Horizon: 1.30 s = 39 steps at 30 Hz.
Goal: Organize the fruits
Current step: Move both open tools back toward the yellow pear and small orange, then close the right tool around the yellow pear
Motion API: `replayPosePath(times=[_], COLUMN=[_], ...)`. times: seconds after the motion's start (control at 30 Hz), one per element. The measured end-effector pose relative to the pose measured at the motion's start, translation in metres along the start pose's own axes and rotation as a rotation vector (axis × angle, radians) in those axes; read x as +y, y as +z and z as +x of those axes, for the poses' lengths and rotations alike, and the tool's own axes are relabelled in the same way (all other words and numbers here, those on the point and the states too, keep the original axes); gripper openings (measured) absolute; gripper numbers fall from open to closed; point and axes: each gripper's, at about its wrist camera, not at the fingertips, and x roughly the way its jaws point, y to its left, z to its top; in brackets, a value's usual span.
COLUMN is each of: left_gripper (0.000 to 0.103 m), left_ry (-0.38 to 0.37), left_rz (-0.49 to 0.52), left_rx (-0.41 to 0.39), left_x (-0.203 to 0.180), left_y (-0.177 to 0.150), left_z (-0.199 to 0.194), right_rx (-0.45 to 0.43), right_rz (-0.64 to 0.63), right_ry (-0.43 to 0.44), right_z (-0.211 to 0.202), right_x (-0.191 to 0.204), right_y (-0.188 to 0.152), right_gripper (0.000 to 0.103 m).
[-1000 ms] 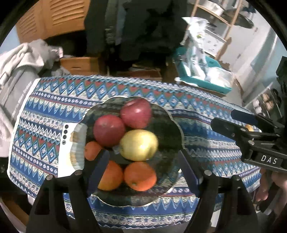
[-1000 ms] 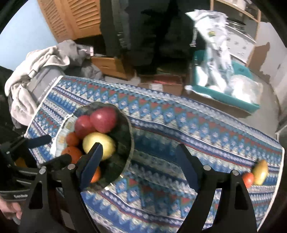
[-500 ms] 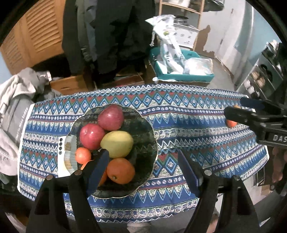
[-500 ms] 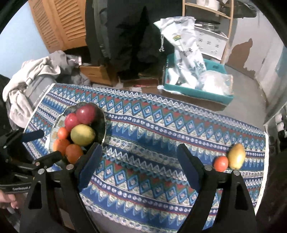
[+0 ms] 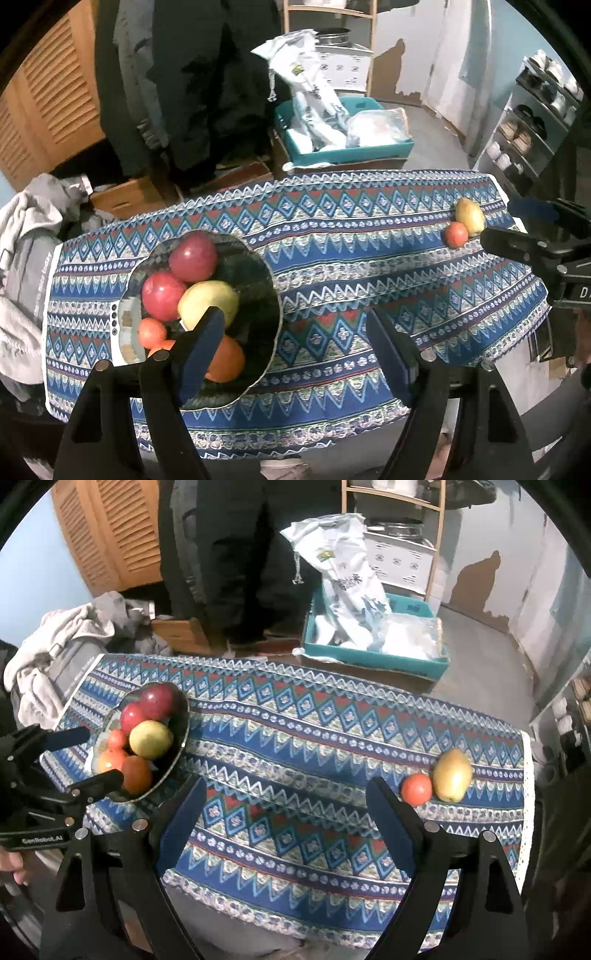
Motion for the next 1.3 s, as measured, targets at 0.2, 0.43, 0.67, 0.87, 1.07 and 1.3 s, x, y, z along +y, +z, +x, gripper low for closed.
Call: replayPosePath(times=[0.2, 0.43, 0.67, 0.87, 1.07, 1.3], left_gripper=[0.081, 0.081, 0.081, 0.081, 0.081, 0.081], left_ry=[-0.005, -0.009, -0.016, -0.013, -0.030, -0.052], left_rz=[0.028, 0.052, 0.082, 0.117, 0.132, 0.168], left_rx=[0.000, -0.003, -0.005, -0.021, -0.011, 0.026], left_x=[-0.017, -0.034, -0.057, -0.077, -0.093, -0.117], left_y=[0.005, 0.013, 0.023, 0.039, 0.055, 0.074], left_z=[-0.001, -0.002, 0.002, 0.007, 0.026, 0.061], right_rx=[0.004, 0.002, 0.009, 0.054, 0.138, 0.188], right_rz=[0.012, 0.035, 0.046, 0.038, 0.025, 0.154], right_ry=[-0.017, -0.043, -0.058, -0.058, -0.086, -0.064], right_z=[-0.006, -0.014, -0.018, -0.013, 0.003, 0.042], right_x=[-0.018, -0.038, -0.060, -0.082, -0.113, -0.171], right_y=[-0.009, -0.013, -0.013, -0.006, -0.003, -0.005], right_gripper=[0.088, 0.088, 0.088, 0.088, 0.088, 0.088])
